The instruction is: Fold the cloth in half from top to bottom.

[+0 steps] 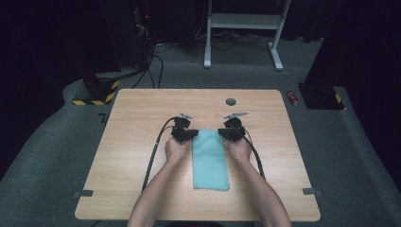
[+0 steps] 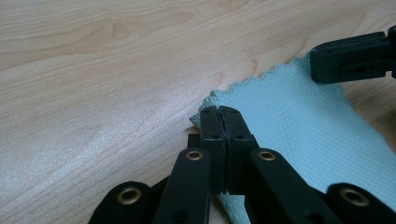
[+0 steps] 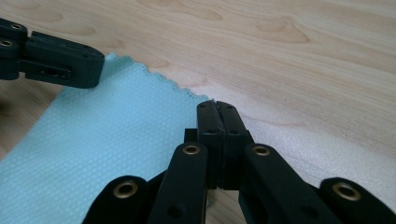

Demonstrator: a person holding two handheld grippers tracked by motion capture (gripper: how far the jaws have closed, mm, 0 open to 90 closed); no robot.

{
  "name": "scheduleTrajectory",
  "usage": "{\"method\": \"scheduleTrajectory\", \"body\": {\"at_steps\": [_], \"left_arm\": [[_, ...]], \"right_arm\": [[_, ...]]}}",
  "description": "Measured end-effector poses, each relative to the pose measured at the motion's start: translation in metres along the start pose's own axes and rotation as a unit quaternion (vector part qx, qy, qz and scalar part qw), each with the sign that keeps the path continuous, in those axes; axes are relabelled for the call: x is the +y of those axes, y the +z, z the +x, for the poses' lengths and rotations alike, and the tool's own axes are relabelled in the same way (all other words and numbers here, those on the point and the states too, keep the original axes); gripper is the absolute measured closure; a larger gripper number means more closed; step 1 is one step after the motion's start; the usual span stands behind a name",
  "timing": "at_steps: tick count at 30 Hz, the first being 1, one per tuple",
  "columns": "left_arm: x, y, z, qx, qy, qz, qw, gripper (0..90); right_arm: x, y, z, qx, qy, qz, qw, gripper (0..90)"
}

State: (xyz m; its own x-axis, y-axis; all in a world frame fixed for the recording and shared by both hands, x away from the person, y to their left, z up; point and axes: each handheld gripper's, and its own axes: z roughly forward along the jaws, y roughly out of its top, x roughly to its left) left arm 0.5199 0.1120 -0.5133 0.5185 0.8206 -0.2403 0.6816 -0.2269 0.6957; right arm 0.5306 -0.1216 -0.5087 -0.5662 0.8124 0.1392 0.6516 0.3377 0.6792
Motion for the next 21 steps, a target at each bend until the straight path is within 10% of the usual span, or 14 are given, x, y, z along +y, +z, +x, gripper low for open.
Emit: {"method": "scheduleTrajectory", "body": {"at_steps": [21], "left_arm": [[0.017, -0.013, 0.005, -0.014, 0.003, -0.038, 0.9992, 89.0]], "right_arm": [[0.009, -0.016, 0.002, -0.004, -0.009, -0.039, 0.9992, 90.0]]}}
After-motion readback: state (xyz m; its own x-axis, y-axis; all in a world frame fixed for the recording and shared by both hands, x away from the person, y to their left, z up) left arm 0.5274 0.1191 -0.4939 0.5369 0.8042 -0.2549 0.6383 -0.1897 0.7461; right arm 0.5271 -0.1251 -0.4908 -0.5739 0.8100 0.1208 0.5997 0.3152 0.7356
